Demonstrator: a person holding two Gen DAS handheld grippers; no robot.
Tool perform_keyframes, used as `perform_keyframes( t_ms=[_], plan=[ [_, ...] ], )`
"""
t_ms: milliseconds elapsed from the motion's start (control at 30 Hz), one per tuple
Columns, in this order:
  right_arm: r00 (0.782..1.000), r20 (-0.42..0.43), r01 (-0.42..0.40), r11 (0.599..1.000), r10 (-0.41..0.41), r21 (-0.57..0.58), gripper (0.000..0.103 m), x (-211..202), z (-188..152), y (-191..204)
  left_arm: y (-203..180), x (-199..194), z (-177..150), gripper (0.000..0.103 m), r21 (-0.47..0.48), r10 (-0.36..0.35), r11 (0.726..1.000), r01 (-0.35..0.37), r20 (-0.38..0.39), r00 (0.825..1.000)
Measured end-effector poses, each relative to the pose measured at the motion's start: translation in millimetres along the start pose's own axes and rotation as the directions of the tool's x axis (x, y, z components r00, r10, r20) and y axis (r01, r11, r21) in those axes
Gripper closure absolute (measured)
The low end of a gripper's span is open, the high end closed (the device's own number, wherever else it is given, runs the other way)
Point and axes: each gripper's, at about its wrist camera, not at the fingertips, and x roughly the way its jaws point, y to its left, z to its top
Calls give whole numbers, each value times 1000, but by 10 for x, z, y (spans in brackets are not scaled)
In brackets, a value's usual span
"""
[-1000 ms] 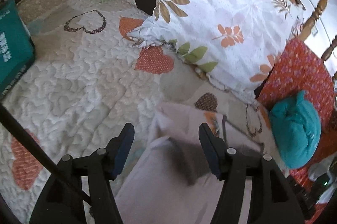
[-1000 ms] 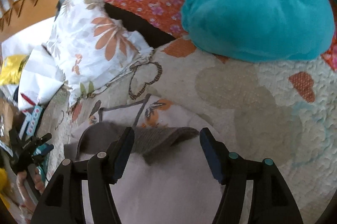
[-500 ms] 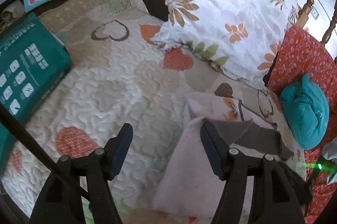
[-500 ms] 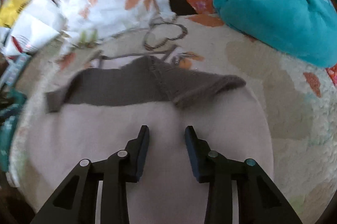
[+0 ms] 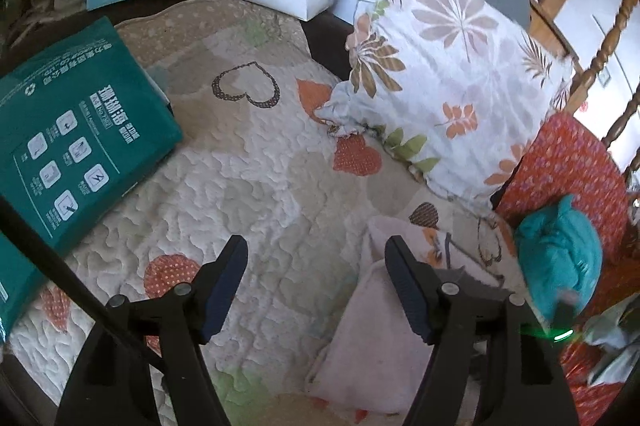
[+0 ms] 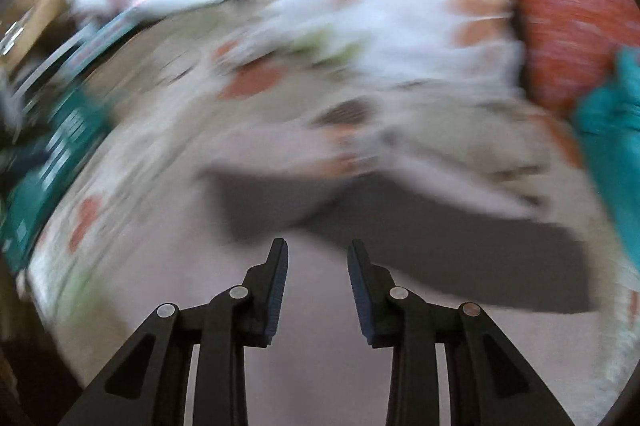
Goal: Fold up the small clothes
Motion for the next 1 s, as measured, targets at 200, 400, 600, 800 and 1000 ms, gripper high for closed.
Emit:
perform_keyframes(
  t_ms=[200, 400, 600, 800, 1000],
  plan=[
    [991, -40, 127, 990, -129, -60, 86, 764, 581, 312, 20, -40, 16, 33, 3, -4, 1000, 4, 5, 1000],
    [966, -15, 257, 966, -257, -24, 86, 938, 1169, 278, 53, -57, 54, 33, 20, 23, 1000, -24, 18, 1000],
    [970, 83, 230, 972, -227, -36, 55, 257, 858, 215, 68, 14, 16, 30, 42, 48, 998, -47, -17, 999],
    [990, -29, 139, 989, -137, 49, 61, -302, -106, -250, -144, 148, -221, 30, 163, 87, 984, -78, -53, 995],
    [991, -66, 128, 956, -114, 266, 63, -693, -1159, -1015, -550, 370, -595, 30, 342, 62, 940, -18, -120, 991]
  ],
)
